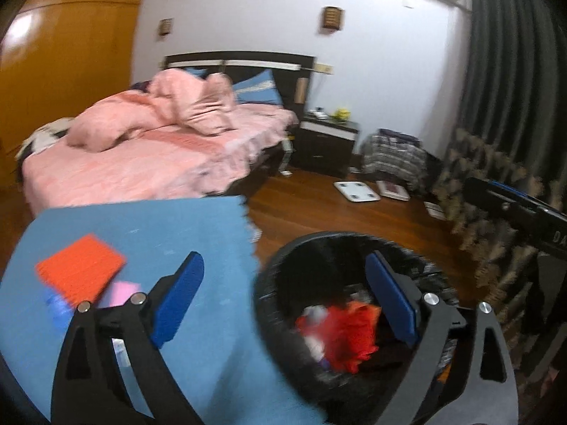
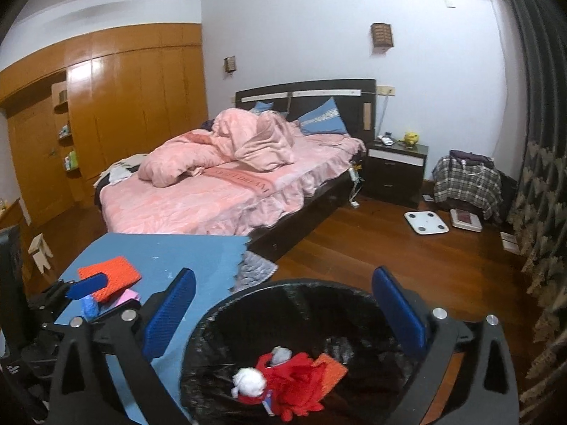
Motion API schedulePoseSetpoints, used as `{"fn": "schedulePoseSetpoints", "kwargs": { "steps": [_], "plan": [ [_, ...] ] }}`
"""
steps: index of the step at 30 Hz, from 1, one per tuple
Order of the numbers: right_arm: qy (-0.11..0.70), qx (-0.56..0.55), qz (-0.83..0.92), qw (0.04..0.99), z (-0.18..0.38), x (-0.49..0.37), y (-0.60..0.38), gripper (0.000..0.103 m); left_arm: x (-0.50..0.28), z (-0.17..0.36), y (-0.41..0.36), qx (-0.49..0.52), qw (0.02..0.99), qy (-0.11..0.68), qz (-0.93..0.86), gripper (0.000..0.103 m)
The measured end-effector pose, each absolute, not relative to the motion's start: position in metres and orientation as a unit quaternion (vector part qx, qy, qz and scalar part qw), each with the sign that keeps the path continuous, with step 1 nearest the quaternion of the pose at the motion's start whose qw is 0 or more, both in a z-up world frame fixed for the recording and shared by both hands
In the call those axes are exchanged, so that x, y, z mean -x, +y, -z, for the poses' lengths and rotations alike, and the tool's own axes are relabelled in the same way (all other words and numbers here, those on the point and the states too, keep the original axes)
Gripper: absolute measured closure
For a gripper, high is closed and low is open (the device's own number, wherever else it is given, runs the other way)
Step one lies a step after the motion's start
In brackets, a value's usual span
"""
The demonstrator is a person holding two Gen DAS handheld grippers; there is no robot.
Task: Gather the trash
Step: 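Drop the tissue ball and red glove into the black bin with both grippers, then grasp the pink face mask with the right gripper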
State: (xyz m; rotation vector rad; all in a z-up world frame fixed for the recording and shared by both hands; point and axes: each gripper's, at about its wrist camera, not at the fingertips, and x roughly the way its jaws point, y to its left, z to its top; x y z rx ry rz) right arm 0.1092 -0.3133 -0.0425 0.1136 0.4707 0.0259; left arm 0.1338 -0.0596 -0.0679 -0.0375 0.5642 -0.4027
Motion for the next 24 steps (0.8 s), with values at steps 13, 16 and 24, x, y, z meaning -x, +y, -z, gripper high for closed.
{"fn": "schedulePoseSetpoints", "kwargs": {
  "steps": [13, 16, 24],
  "plan": [
    [0.259, -0.044, -0.085, 0.961, 0.072, -0.136, -0.195, 0.005, -0.124, 0.083, 0.067, 0.023, 0.957, 0.284, 0.050, 0.013],
    [0.256, -0.030, -0.075, 0.963, 0.078, -0.140, -0.170, 0.006, -0.124, 0.090, 0.092, 0.024, 0.958, 0.286, 0.026, 0.013],
    [0.277, -0.031, -0.101, 0.955, 0.108, -0.166, -0.116, 0.006, -0.127, 0.109, 0.140, 0.028, 0.956, 0.292, -0.013, 0.013]
  ]
}}
